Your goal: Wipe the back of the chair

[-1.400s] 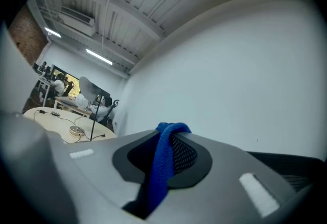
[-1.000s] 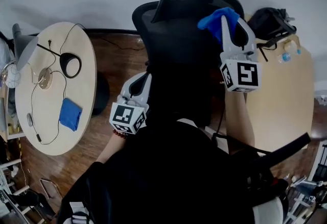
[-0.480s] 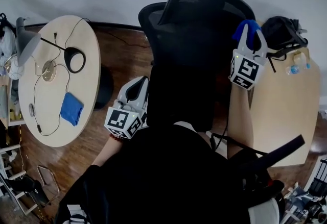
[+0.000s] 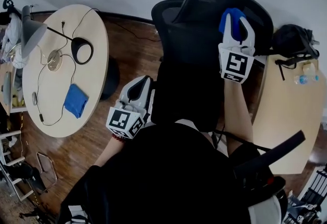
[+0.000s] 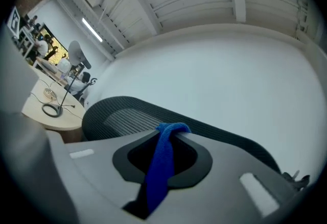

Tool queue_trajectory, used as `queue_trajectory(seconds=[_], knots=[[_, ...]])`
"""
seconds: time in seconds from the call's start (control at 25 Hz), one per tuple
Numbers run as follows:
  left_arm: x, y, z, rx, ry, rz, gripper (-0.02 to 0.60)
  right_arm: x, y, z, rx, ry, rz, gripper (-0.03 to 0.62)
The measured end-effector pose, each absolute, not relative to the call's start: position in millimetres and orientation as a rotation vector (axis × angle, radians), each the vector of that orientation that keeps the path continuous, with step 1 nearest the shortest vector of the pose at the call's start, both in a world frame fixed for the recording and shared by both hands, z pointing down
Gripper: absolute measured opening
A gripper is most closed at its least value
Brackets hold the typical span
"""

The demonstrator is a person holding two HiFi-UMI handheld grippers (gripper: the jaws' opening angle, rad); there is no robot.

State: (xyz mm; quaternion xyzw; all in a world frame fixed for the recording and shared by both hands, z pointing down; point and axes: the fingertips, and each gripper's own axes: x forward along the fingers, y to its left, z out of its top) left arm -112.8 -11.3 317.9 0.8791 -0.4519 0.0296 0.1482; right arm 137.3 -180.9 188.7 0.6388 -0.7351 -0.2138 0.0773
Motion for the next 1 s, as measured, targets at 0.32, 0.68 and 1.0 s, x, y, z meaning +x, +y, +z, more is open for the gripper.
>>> queue_trajectory(seconds=[0.32, 0.68, 1.0], knots=[[-121, 5, 333, 2.476, -1.288, 0.136, 0.006, 48, -191, 184, 1.789, -2.503, -0.656, 0.041], [-138, 24, 334, 2.435, -1.327, 0.141, 0.006, -11, -167, 173, 1.656, -2.798, -0.610, 0.032], [-98, 23, 329, 2.566, -1.210, 0.174, 0.006, -10, -114, 163, 1.441, -2.903, -0.589, 0.034]])
